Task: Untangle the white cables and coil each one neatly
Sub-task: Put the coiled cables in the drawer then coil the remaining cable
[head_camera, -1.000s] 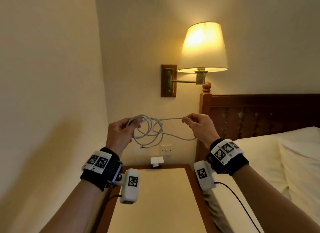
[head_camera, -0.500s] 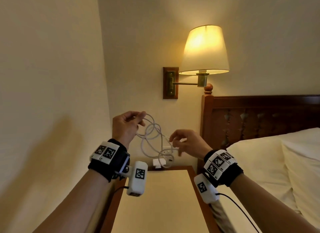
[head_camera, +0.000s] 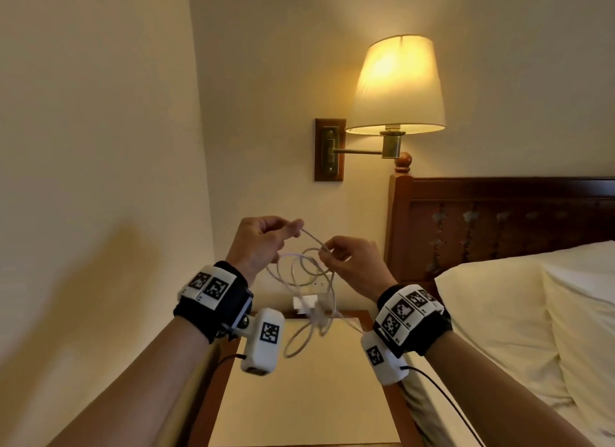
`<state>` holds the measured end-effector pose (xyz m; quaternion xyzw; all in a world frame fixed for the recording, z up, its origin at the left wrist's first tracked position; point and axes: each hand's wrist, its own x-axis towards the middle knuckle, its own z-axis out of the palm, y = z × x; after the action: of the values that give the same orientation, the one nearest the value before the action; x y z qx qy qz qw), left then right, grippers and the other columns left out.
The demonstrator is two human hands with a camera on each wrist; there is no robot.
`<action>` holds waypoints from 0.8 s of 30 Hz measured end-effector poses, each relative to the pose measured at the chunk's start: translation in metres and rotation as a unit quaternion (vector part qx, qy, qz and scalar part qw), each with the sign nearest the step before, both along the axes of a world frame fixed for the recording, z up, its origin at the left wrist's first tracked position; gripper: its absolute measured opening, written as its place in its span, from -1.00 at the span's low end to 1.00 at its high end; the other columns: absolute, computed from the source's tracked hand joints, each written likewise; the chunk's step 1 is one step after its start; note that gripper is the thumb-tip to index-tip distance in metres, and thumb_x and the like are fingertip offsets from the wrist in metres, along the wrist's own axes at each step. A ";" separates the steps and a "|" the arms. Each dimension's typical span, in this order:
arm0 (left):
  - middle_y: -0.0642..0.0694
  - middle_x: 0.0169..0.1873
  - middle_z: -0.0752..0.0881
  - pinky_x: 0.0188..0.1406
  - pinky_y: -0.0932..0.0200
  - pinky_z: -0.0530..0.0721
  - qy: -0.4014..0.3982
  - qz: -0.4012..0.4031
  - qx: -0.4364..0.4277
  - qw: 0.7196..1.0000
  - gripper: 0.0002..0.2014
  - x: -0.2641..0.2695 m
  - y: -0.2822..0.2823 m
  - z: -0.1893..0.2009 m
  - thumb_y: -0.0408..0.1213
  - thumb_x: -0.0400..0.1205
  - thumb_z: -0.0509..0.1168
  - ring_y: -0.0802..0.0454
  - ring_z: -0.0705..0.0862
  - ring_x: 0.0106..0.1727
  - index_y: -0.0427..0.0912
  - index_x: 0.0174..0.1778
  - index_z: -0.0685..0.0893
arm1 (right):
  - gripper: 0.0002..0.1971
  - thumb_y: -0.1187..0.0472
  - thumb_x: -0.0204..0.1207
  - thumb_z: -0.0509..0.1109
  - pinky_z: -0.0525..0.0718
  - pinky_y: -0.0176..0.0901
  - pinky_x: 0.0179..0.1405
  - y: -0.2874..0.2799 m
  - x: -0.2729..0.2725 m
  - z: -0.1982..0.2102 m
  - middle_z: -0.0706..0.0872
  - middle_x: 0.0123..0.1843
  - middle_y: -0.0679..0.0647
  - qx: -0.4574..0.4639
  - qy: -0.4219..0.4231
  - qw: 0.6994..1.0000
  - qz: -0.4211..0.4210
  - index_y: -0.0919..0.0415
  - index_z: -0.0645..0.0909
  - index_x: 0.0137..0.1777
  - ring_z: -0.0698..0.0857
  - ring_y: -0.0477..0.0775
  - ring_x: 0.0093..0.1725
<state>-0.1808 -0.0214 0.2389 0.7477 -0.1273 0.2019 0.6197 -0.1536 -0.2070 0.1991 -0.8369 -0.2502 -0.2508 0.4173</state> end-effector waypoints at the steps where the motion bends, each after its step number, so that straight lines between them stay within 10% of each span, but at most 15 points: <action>1: 0.19 -0.73 0.42 -0.56 0.35 0.34 -0.019 0.018 0.040 0.999 -0.73 -0.001 0.002 -0.003 -0.09 0.56 0.46 0.23 0.32 -0.65 -0.17 -0.38 0.70 | -0.89 0.13 0.55 0.48 0.64 -0.36 -0.28 -0.003 0.001 0.000 0.81 -0.25 -0.04 -0.005 0.003 1.000 -0.002 0.07 0.78 0.02 0.74 -0.15 -0.28; 8: 0.13 -0.53 0.30 -0.35 0.12 0.42 -0.029 -0.032 0.200 0.979 -0.63 0.014 0.026 -0.029 -0.25 0.45 0.57 0.09 0.28 -0.46 -0.09 -0.31 0.41 | -0.85 0.18 0.65 0.35 0.61 -0.19 -0.24 -0.011 -0.003 0.008 0.69 -0.32 -0.05 0.029 0.065 0.996 0.050 0.13 0.75 -0.08 0.63 -0.11 -0.31; 12: 0.13 -0.60 0.47 -0.34 0.23 0.47 -0.136 0.102 0.221 0.960 -0.63 0.020 0.032 -0.029 -0.32 0.47 0.54 0.18 0.44 -0.52 -0.08 -0.45 0.45 | -0.83 0.37 0.55 0.41 0.58 -0.10 -0.17 -0.019 0.003 0.006 0.61 -0.29 0.00 -0.053 0.009 0.998 -0.045 0.11 0.80 -0.05 0.55 -0.04 -0.30; 18: 0.05 -0.59 0.42 -0.41 0.09 0.40 -0.121 0.160 0.242 0.949 -0.48 0.021 0.025 -0.026 0.13 0.40 0.53 0.06 0.34 -0.49 -0.09 -0.52 0.37 | -0.79 0.12 0.64 0.38 0.72 0.14 -0.10 -0.009 -0.013 0.012 0.46 -0.53 -0.03 0.229 0.206 0.947 0.093 0.22 0.71 -0.16 0.53 -0.06 -0.54; 21: 0.00 -0.56 0.32 -0.43 0.13 0.26 -0.106 0.191 0.202 0.955 -0.41 0.022 0.030 -0.026 0.19 0.33 0.56 0.07 0.24 -0.47 -0.10 -0.52 0.31 | -0.69 0.02 0.49 0.54 0.58 -0.10 -0.37 -0.016 -0.010 0.013 0.60 -0.54 -0.01 0.021 0.055 0.997 -0.054 0.20 0.69 -0.39 0.50 -0.09 -0.50; 24: 0.01 -0.59 0.43 -0.47 0.15 0.33 -0.140 0.239 0.271 0.922 -0.42 0.019 0.036 -0.020 0.18 0.33 0.58 0.01 0.35 -0.50 -0.13 -0.51 0.36 | -0.66 0.11 0.49 0.54 0.53 -0.08 -0.39 -0.030 -0.001 0.006 0.56 -0.54 -0.07 -0.047 -0.057 0.985 -0.153 0.19 0.57 -0.45 0.50 -0.09 -0.48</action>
<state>-0.1615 0.0146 0.2186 0.8592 -0.0807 0.4045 0.3027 -0.1541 -0.2367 0.2055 -0.8681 -0.1542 -0.3471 0.3195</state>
